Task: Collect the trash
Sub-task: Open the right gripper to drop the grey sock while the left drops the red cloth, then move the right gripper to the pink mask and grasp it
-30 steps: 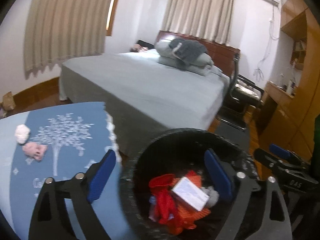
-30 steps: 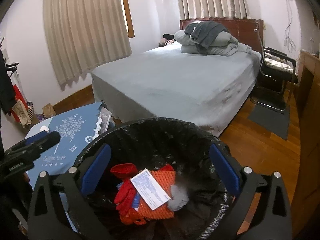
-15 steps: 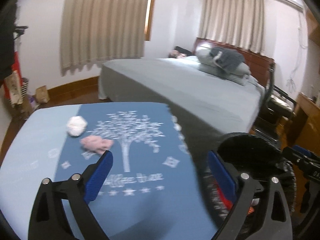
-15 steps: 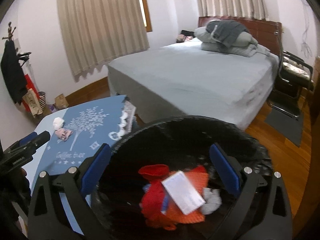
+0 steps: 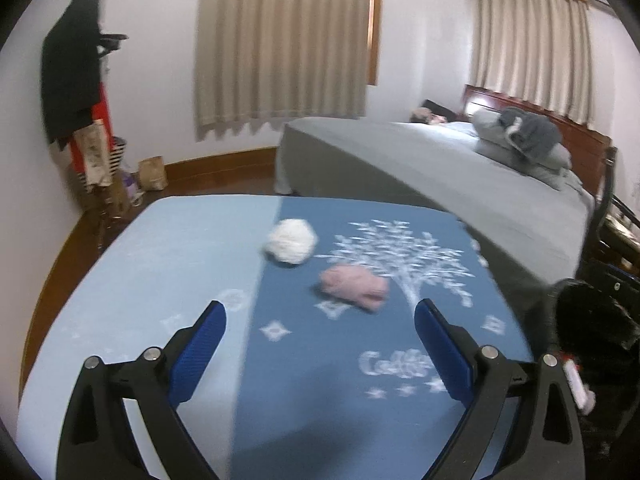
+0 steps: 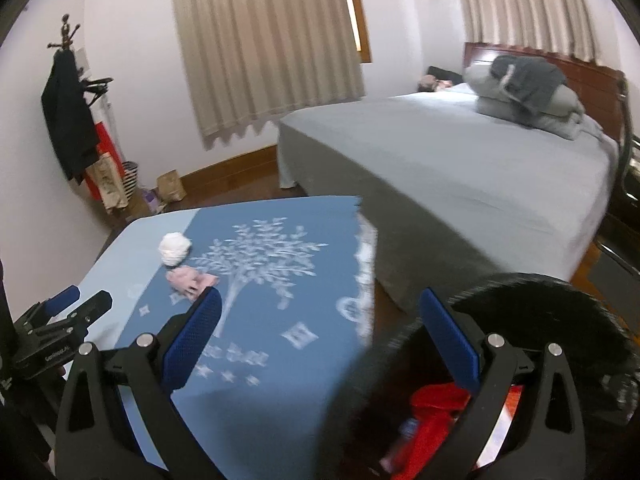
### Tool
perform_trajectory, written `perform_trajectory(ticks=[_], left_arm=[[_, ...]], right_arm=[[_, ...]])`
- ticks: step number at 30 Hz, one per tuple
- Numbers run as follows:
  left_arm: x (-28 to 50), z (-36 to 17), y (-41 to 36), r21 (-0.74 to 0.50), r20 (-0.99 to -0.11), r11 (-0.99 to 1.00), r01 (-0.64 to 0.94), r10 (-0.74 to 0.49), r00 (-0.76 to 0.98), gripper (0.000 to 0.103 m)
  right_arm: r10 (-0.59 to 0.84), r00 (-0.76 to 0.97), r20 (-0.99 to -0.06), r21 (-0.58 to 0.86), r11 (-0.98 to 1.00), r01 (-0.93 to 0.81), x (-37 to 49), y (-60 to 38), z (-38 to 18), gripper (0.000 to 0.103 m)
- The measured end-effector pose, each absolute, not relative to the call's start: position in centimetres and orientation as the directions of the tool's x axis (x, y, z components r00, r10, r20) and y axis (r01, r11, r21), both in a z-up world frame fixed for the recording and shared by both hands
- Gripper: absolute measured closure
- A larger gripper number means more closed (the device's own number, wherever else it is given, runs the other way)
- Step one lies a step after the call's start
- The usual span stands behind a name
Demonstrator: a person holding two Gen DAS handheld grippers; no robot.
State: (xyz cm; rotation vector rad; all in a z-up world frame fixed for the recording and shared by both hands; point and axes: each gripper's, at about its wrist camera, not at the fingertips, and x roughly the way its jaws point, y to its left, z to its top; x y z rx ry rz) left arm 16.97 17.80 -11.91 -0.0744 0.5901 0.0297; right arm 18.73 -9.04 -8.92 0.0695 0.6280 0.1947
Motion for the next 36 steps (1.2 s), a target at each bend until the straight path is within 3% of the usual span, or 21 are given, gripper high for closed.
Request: perform_trajectory(ticks=[14, 36], left_arm=[[20.0, -13.6, 24.1, -0.054, -0.579, 0.988, -0.146, 0.088, 0.811, 0.01], [21.3, -15.8, 27.8, -0.063, -0.62, 0.978, -0.199, 0.118, 0.775, 0.01]], right_arm=[[0.277, 0.729, -0.626, 0.105, 0.956, -0.273, 24.9, 1.5, -12.1, 0.007], [0.29, 0.613, -0.735, 0.074, 0.933, -0.353, 29.5, 8.9, -16.7, 0.008]])
